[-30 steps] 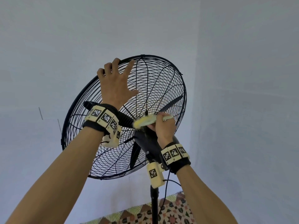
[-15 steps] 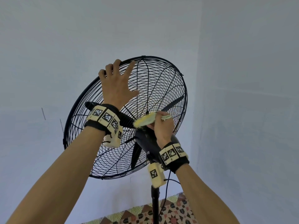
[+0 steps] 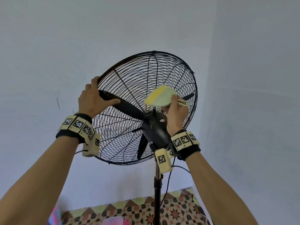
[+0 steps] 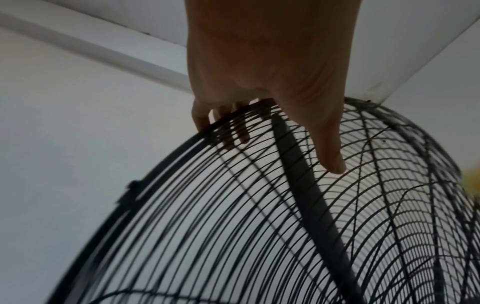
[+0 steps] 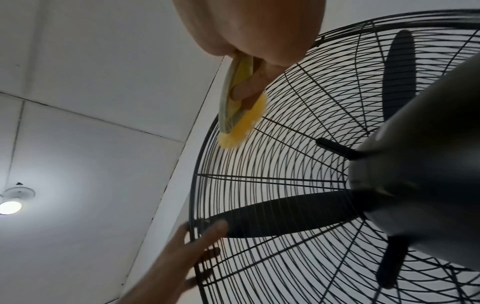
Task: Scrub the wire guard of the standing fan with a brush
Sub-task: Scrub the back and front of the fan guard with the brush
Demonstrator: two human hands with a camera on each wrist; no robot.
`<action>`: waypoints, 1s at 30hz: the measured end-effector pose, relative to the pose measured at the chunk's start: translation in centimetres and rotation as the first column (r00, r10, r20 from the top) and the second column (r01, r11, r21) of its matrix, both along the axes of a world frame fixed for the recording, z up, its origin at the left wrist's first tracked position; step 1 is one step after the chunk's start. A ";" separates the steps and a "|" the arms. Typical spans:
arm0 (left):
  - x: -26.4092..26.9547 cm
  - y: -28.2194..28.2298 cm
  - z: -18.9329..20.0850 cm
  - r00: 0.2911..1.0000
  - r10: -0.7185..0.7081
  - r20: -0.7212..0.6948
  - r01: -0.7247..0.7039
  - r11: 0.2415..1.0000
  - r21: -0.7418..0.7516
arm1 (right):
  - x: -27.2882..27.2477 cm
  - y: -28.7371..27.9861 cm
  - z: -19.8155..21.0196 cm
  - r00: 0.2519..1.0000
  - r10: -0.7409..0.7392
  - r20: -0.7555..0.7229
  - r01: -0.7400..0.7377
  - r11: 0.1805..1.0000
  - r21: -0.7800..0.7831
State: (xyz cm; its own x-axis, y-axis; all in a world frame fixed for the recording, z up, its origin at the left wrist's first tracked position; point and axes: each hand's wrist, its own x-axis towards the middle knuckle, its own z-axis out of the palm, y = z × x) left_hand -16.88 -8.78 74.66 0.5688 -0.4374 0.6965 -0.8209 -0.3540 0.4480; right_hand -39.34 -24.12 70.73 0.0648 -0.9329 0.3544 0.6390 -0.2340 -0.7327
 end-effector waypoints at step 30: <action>-14.0 6.4 -5.4 0.416 -0.901 -0.119 0.892 0.430 -0.141 | -9.6 13.0 6.0 0.716 -0.492 -0.495 0.170 0.810 -0.561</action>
State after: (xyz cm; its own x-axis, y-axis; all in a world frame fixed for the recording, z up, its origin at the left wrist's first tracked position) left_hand -30.89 -2.39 69.23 -0.0294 -0.7340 0.6785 -0.5776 0.5664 0.5878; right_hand -48.92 -11.16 76.71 0.1277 -0.6754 0.7263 -0.0783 -0.7369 -0.6715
